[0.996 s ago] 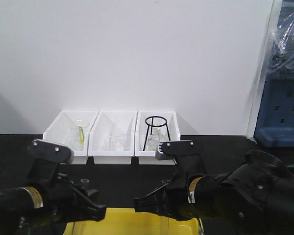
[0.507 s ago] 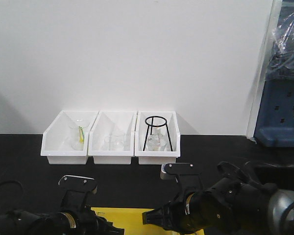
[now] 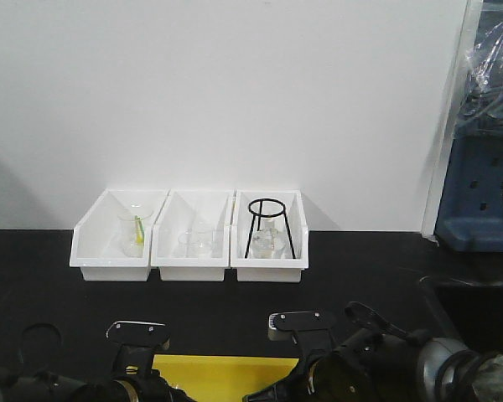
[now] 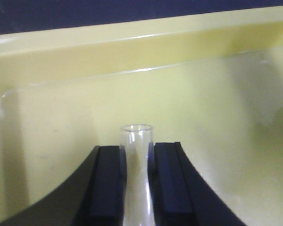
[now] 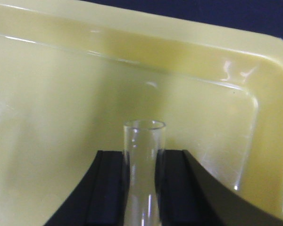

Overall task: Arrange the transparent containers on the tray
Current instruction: 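Set the tubes down in the yellow tray and open both grippers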

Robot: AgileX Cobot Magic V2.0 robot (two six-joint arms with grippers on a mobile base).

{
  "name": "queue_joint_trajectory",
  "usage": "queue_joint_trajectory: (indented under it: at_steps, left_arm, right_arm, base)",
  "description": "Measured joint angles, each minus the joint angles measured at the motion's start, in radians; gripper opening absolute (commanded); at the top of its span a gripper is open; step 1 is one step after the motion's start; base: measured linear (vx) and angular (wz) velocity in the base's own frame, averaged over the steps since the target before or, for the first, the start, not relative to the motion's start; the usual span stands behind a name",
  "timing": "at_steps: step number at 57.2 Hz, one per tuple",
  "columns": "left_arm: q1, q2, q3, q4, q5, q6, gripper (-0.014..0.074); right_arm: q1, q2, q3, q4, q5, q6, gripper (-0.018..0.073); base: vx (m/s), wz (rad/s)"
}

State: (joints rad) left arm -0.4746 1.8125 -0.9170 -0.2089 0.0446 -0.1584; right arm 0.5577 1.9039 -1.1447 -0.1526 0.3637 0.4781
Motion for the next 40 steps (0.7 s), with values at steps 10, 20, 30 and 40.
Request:
queue_joint_trajectory:
  at_steps: [10, 20, 30, 40]
  left_arm:
    - [0.000, 0.000, 0.000, 0.000, -0.003, 0.000, 0.0425]
    - [0.000, 0.000, 0.000, 0.000, -0.012, 0.000, 0.0495]
    - [0.002, -0.014, 0.000, -0.001, -0.030, 0.004, 0.0490]
    - [0.035, -0.138, 0.000, 0.000, -0.053, 0.050, 0.0457]
  right_arm:
    - [0.000, 0.000, 0.000, 0.000, -0.021, -0.001, 0.0386]
    - [0.000, 0.000, 0.000, 0.000, -0.026, -0.001, 0.0449]
    - [0.000, -0.017, 0.000, -0.011, -0.024, -0.003, 0.0394]
    - [0.000, -0.150, 0.000, -0.090, -0.027, -0.007, 0.0254]
  base:
    - [0.00, 0.00]
    - [0.00, 0.00]
    - [0.00, 0.00]
    - [0.00, 0.00]
